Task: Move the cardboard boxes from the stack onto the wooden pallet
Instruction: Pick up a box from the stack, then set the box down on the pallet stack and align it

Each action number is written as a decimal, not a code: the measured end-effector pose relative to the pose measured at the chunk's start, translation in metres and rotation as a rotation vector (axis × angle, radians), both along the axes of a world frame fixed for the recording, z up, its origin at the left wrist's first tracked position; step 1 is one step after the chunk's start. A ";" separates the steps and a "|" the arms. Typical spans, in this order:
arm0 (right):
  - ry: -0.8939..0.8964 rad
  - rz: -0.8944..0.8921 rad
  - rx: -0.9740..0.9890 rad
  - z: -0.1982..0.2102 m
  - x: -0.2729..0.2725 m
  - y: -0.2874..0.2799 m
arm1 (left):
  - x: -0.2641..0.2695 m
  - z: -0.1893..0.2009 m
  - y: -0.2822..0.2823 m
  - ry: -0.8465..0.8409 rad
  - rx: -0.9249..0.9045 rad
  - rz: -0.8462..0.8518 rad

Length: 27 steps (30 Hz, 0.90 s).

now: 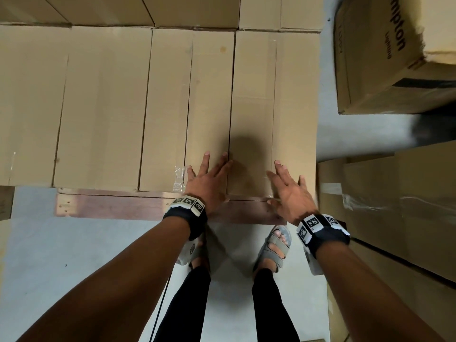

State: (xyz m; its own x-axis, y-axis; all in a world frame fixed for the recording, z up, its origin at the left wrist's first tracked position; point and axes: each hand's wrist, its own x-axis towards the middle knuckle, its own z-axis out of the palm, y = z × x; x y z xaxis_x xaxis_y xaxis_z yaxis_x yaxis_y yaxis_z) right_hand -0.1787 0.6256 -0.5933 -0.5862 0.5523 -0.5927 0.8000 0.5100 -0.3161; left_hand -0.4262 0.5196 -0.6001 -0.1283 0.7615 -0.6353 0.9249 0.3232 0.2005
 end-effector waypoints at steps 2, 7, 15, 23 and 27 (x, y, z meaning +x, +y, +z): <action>0.017 -0.102 -0.065 0.017 -0.001 -0.005 | -0.003 0.020 0.007 -0.108 -0.060 0.044; 0.010 -0.250 -0.079 0.089 0.005 -0.038 | 0.002 0.093 -0.001 -0.192 -0.025 0.205; 0.109 -0.618 -0.011 0.233 0.021 -0.139 | 0.019 0.240 -0.072 -0.233 0.056 0.018; 0.255 -0.812 0.077 0.325 0.044 -0.272 | 0.034 0.317 -0.165 -0.235 0.043 -0.179; 0.303 -0.907 0.108 0.351 0.053 -0.339 | 0.041 0.348 -0.197 -0.293 0.082 -0.141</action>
State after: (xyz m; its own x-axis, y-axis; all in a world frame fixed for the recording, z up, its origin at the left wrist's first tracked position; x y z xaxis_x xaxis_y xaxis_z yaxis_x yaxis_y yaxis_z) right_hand -0.1254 0.2864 -0.2426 -0.0290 0.9136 -0.4056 0.7964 -0.2241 -0.5617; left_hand -0.3849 0.3222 -0.2517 0.1610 0.8089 -0.5655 0.8583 0.1680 0.4848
